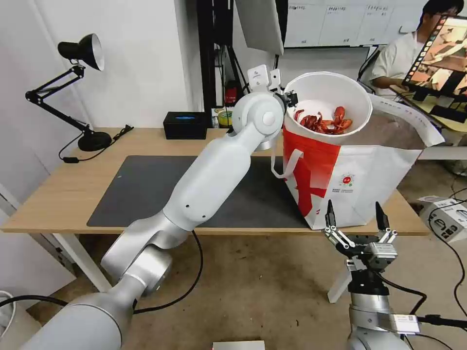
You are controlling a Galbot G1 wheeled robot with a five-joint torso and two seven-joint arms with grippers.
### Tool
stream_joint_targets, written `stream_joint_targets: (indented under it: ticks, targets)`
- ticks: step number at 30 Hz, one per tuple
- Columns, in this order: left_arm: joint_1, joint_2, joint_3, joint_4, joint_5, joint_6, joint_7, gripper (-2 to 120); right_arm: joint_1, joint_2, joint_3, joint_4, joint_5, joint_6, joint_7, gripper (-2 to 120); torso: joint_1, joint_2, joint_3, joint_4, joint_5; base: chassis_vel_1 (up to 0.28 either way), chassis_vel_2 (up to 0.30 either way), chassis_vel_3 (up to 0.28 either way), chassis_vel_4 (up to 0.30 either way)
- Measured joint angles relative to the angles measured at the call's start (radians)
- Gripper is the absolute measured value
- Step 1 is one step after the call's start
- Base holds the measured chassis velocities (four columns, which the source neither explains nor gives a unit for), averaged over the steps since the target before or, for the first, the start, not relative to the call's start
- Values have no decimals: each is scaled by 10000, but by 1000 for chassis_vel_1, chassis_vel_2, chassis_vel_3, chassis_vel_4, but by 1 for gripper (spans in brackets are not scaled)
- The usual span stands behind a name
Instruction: Pick up the trash from the table and place it into the takeout bag.
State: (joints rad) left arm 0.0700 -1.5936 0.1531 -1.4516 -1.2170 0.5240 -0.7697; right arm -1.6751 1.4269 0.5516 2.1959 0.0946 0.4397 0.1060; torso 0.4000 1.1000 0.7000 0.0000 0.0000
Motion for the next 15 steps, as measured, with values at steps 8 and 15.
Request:
stream_joint_targets:
  ticks: [8, 15]
  targets:
    - [109, 3, 186, -127, 298, -256, 233, 0, 10, 1, 24, 2, 56, 3, 4, 100, 0, 0, 0, 0, 0, 0, 0, 0, 0]
    - [263, 6, 282, -57, 615, -414, 381, 0, 9, 28, 21, 23, 70, 18, 6, 100, 0, -1, 0, 0, 0, 0, 0, 0, 0]
